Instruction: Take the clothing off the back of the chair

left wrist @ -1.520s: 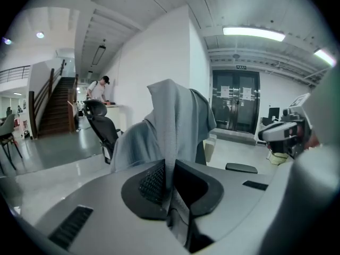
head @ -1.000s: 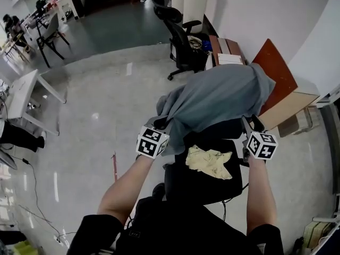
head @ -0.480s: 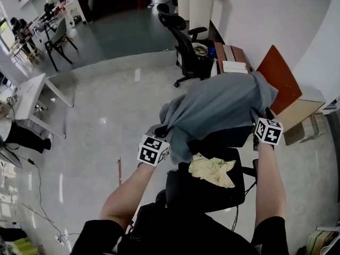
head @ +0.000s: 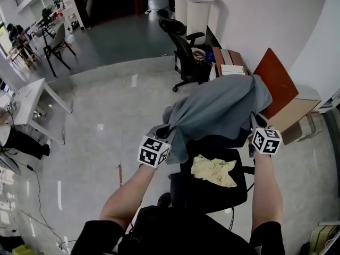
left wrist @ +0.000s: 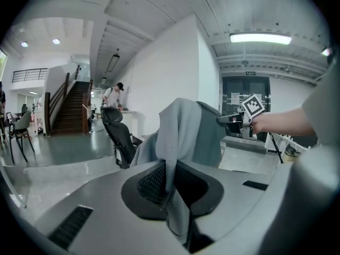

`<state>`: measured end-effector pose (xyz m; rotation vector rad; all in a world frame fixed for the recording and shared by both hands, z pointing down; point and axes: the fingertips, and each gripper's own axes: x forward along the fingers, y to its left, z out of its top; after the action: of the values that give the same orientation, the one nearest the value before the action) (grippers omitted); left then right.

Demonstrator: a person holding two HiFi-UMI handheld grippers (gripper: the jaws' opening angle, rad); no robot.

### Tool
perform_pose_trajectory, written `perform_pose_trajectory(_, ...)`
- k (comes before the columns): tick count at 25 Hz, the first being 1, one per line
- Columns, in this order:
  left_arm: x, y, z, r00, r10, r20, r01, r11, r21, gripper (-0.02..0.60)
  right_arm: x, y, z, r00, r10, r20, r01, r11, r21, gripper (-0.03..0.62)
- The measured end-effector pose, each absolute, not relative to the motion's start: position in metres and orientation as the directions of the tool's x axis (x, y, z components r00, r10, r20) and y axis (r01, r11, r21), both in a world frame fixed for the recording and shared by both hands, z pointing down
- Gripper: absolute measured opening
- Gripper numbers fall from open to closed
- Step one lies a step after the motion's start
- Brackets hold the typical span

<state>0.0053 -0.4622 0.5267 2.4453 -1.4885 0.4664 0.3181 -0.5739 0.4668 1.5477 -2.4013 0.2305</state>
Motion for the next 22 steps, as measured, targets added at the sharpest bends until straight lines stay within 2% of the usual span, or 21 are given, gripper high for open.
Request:
perform_pose_trajectory(13,-0.042,-0.420,0.500,0.514,-0.803,0.301,-0.850,-0.524,0.050,0.028,0.240,-0.449,0.432,-0.442,-0.867,0.231,-0.894,0.446,-0.035,0.029)
perform_pose_trajectory(22,-0.033,-0.395,0.474,0.634,-0.739,0.228,-0.764,-0.644,0.034,0.028,0.203,-0.375,0.431,-0.436,-0.873,0.219,-0.900,0.428,-0.087,0.026)
